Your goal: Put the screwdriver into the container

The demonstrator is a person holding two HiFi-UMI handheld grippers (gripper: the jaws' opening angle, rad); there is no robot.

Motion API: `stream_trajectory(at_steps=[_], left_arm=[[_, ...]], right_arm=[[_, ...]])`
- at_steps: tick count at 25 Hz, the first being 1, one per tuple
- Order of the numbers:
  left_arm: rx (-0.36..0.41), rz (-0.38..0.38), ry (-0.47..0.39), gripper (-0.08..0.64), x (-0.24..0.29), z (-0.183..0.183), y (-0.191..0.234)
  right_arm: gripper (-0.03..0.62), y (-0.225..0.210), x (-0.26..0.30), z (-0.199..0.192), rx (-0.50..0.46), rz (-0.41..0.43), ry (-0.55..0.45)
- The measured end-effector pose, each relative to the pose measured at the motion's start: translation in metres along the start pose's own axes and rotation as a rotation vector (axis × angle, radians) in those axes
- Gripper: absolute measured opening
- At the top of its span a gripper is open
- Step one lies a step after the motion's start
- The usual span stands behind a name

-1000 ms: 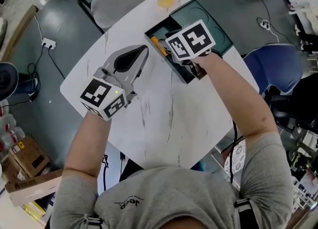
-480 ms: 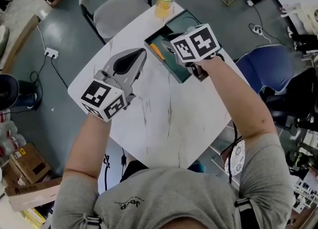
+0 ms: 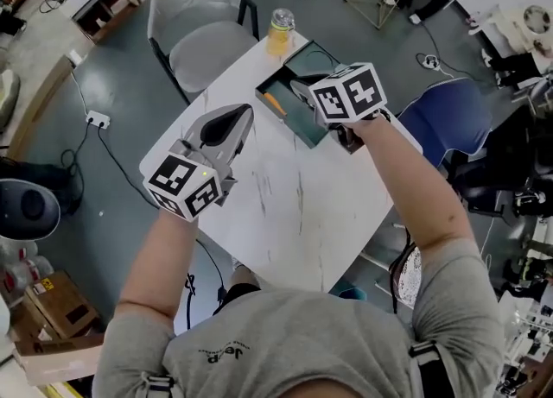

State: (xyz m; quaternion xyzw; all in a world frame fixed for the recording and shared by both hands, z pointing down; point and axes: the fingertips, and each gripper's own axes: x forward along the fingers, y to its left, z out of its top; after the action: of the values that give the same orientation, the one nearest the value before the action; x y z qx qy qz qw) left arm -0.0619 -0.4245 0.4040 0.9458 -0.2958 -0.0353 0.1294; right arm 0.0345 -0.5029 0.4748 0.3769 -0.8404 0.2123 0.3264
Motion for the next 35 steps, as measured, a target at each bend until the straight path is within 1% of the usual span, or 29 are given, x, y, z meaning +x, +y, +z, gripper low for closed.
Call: stream_trajectory(at_steps=[4,9,14,17,21,24,27,30,35], left_arm=[[0.013,-0.026,-0.002,0.002,-0.020,0.015,-0.011],[0.002,-0.047,0.003,0.002,-0.050,0.031,-0.029],[0.011,-0.095,-0.003,0.002,-0.074,0.056,-0.051],[0.027,-0.117,0.002,0.002,-0.083,0.067,-0.067],[0.045,-0.125,0.005,0.002,-0.092,0.078,-0.094],[0.054,-0.112,-0.003,0.002,-0.094,0.087,-0.118],[0.066,-0.079,-0.011,0.002,-0.092,0.093,-0.144],[0.061,-0.037,-0.021,0.002,-0.088,0.091,-0.177],[0.056,0.014,-0.029,0.002,-0.072,0.081,-0.237]], right_arm=[[0.011,0.014,-0.028,0.007,0.045,-0.006,-0.060],[0.009,0.042,-0.066,0.003,0.080,-0.022,-0.106],[0.009,0.062,-0.112,0.003,0.111,-0.066,-0.188],[0.009,0.071,-0.145,0.006,0.117,-0.095,-0.244],[0.009,0.078,-0.194,0.005,0.104,-0.127,-0.309],[0.009,0.082,-0.234,0.001,0.084,-0.133,-0.361],[0.009,0.081,-0.274,-0.006,0.076,-0.119,-0.433],[0.009,0.078,-0.311,-0.024,0.068,-0.100,-0.493],[0.009,0.071,-0.370,-0.064,0.061,-0.059,-0.554]])
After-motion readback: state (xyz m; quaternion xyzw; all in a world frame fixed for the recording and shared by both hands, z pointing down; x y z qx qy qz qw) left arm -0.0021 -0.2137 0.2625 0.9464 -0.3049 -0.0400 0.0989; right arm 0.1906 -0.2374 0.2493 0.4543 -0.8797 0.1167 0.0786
